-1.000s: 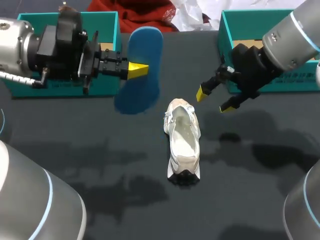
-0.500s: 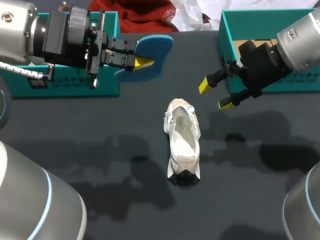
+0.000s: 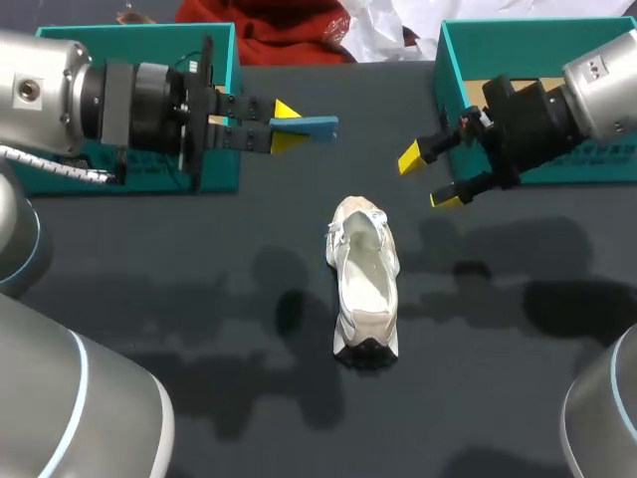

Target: Take the shoe out of the shoebox, open the shoe tongue, remove and reinsert the insole, then place the shoe into the shoebox

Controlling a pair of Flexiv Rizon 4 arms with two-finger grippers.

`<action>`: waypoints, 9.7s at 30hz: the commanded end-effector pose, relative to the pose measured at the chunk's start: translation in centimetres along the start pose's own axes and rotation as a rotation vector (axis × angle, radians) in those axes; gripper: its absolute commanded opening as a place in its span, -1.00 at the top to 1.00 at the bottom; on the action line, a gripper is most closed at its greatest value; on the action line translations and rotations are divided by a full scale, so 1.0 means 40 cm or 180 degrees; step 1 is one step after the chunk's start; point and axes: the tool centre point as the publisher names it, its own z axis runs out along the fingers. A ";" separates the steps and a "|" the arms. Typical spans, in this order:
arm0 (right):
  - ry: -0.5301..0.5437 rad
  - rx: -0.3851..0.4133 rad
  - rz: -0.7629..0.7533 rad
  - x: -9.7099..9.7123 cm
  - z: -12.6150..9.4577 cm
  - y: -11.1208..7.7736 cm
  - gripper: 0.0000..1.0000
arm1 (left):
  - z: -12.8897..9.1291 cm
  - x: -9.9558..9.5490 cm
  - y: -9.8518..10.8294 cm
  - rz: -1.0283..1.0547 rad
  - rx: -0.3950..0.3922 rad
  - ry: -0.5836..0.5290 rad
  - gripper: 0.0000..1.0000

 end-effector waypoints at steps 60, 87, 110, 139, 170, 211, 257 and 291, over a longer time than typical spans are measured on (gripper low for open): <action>0.1232 0.0011 0.0210 0.180 0.058 0.057 -1.00 | 0.200 0.073 0.284 0.2680 -0.0215 -0.0368 1.00; 0.1455 -0.0142 0.0298 0.184 0.101 0.037 0.10 | 0.227 0.104 0.323 0.2641 -0.0298 -0.0382 1.00; 0.1540 -0.0101 0.0330 0.172 0.105 0.037 1.00 | 0.240 0.111 0.327 0.2656 -0.0307 -0.0413 1.00; 0.1601 -0.0036 0.0342 0.098 0.139 0.001 1.00 | 0.005 0.094 0.294 0.2619 -0.0461 -0.0012 -1.00; 0.1703 -0.0180 0.0406 0.069 0.169 -0.042 1.00 | 0.018 0.004 0.298 0.2144 -0.0976 0.1168 -1.00; 0.1703 -0.0180 0.0406 0.069 0.169 -0.042 1.00 | 0.197 -0.153 0.352 0.1586 -0.1205 0.3952 -1.00; 0.1703 -0.0180 0.0406 0.069 0.169 -0.042 1.00 | 0.125 -0.061 0.319 0.1721 -0.1219 0.2737 -1.00; 0.1703 -0.0180 0.0406 0.069 0.169 -0.042 1.00 | 0.062 0.002 0.365 0.1487 -0.0869 0.1402 -1.00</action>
